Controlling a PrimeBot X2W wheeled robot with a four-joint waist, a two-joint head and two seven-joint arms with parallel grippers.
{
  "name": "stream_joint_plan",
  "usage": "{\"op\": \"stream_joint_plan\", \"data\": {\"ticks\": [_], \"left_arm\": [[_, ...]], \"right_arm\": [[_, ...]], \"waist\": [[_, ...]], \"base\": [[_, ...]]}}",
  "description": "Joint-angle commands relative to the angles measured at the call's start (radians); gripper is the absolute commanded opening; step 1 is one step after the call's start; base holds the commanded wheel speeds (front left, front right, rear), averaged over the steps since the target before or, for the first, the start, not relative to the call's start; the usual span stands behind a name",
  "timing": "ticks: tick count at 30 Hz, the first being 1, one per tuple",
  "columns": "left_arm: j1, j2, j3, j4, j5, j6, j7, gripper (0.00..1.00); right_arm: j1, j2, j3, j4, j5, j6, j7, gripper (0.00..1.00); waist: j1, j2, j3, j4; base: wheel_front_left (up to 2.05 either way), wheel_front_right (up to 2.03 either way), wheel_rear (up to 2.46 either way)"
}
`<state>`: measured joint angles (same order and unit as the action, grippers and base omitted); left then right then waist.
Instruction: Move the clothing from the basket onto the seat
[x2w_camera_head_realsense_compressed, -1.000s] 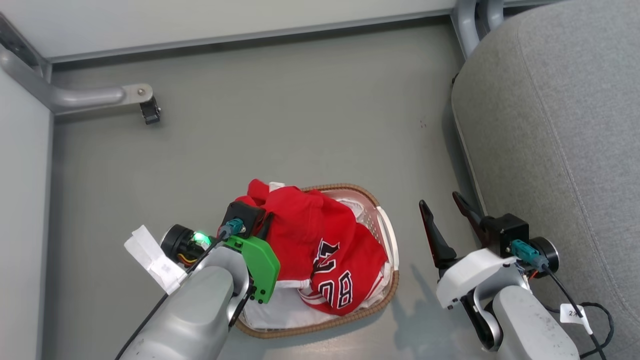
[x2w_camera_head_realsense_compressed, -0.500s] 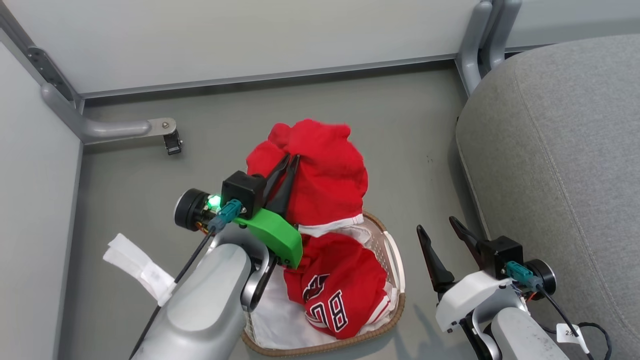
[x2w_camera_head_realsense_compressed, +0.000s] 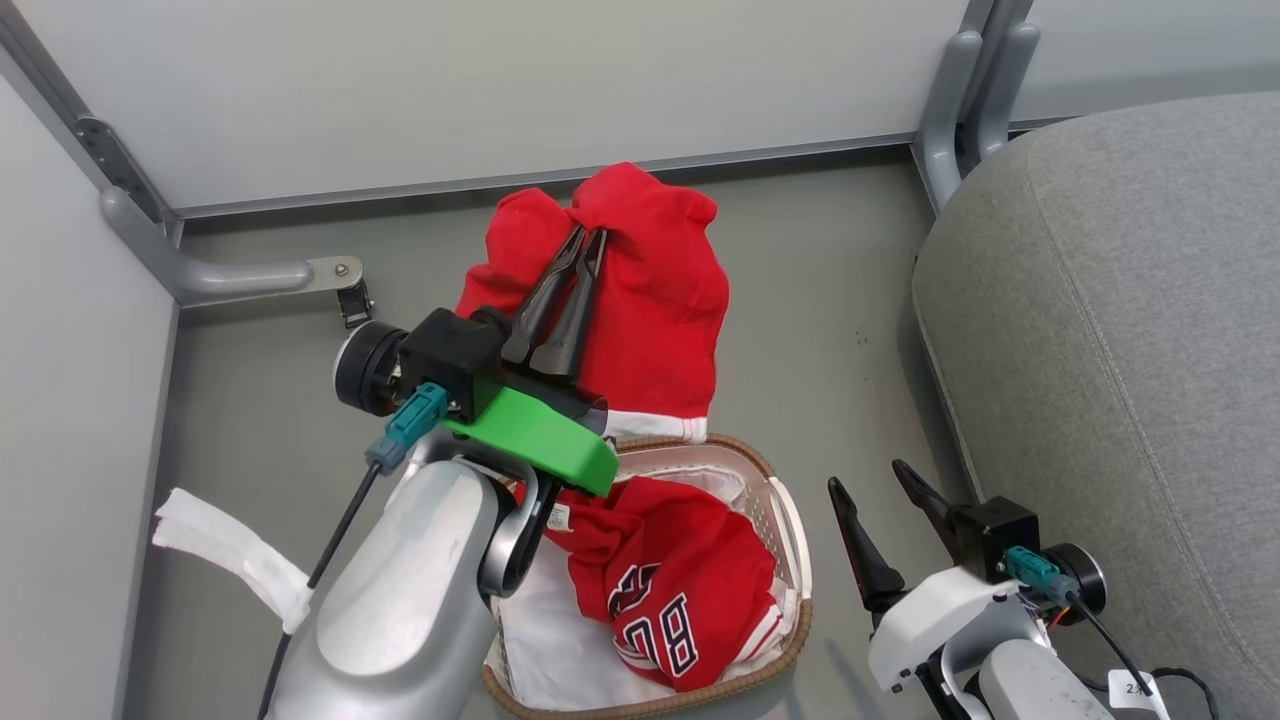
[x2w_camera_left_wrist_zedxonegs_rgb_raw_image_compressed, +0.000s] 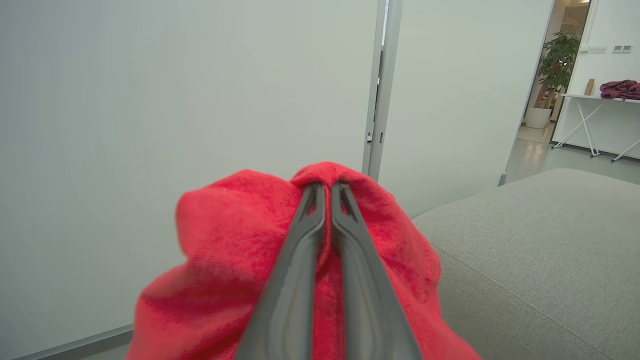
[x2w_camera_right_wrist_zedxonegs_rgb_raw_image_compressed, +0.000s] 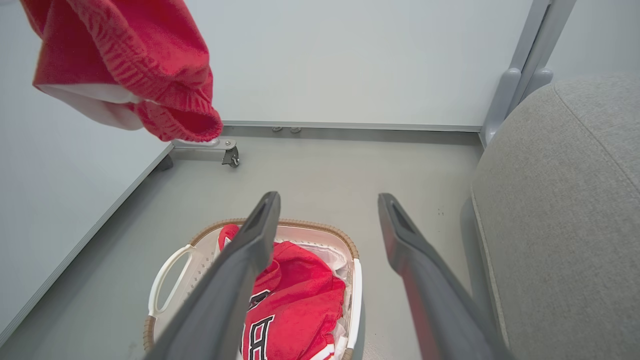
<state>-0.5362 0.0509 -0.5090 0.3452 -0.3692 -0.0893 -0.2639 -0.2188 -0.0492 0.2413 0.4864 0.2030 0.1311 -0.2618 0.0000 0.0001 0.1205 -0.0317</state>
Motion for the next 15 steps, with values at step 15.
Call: {"op": "stream_joint_plan", "data": {"ticks": [15], "left_arm": [[0.009,0.001,-0.029,-0.037,-0.034,0.007,-0.001,0.00]], "right_arm": [[-0.087,-0.004,0.092,-0.168,0.037,-0.001,-0.005,1.00]], "waist": [[0.0000,-0.0001,0.019,-0.002]], "base": [[0.00,0.00,0.00]]}}
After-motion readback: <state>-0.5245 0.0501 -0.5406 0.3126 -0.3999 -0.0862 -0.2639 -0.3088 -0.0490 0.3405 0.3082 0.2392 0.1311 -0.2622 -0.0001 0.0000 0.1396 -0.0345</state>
